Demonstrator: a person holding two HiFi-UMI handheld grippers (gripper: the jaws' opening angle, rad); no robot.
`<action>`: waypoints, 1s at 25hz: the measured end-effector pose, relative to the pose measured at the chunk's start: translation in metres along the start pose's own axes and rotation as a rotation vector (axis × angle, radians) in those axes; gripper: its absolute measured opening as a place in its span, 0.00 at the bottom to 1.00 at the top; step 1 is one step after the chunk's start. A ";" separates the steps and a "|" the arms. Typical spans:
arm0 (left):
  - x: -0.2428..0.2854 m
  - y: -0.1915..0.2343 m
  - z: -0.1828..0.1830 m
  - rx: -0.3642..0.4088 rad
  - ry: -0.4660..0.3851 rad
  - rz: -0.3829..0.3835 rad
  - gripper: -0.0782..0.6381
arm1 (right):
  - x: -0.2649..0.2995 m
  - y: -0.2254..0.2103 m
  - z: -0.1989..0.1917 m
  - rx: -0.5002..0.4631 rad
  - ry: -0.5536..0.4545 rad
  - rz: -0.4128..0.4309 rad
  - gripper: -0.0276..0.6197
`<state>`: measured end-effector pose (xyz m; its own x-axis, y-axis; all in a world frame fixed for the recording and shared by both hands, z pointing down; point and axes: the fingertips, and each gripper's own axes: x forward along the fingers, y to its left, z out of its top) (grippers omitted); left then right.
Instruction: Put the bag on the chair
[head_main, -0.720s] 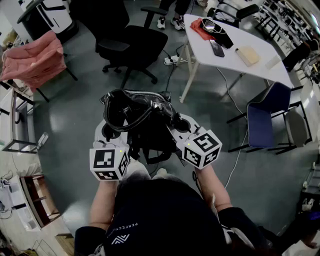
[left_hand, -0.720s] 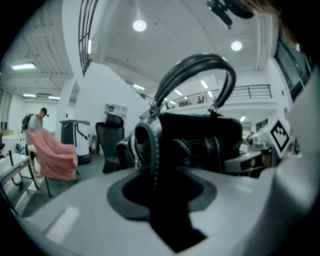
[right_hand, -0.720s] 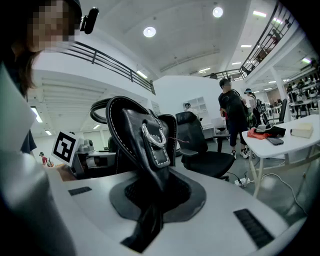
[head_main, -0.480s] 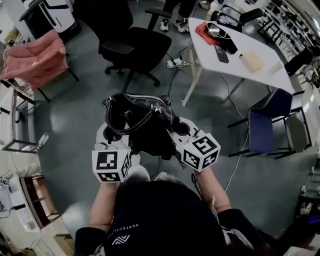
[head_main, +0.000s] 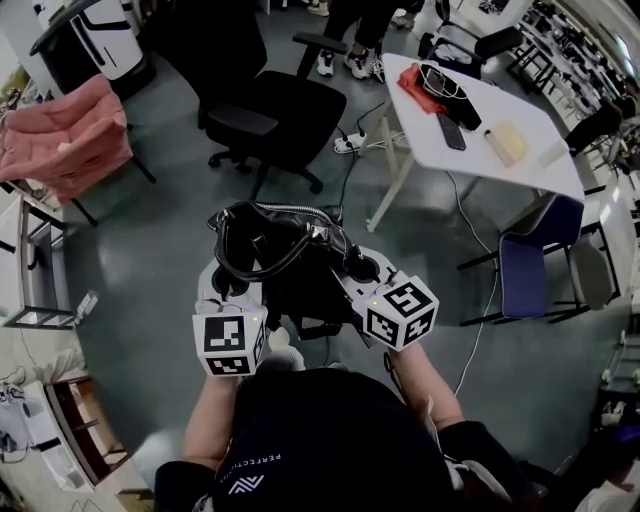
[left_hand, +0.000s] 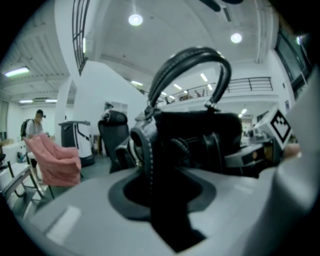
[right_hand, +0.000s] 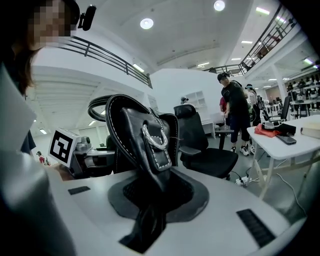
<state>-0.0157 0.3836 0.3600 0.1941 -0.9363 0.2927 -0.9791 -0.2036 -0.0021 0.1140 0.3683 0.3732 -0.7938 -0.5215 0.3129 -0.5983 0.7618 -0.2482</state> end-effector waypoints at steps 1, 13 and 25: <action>0.004 0.005 0.000 0.004 0.003 -0.006 0.28 | 0.006 -0.002 0.001 0.001 0.001 -0.006 0.13; 0.050 0.052 0.015 0.037 -0.019 -0.086 0.28 | 0.059 -0.017 0.026 -0.003 -0.010 -0.086 0.14; 0.139 0.046 0.038 0.005 -0.008 -0.091 0.28 | 0.088 -0.101 0.057 -0.004 0.013 -0.089 0.14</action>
<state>-0.0318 0.2325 0.3640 0.2827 -0.9161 0.2844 -0.9570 -0.2893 0.0193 0.0986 0.2232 0.3734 -0.7363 -0.5820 0.3452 -0.6657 0.7145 -0.2153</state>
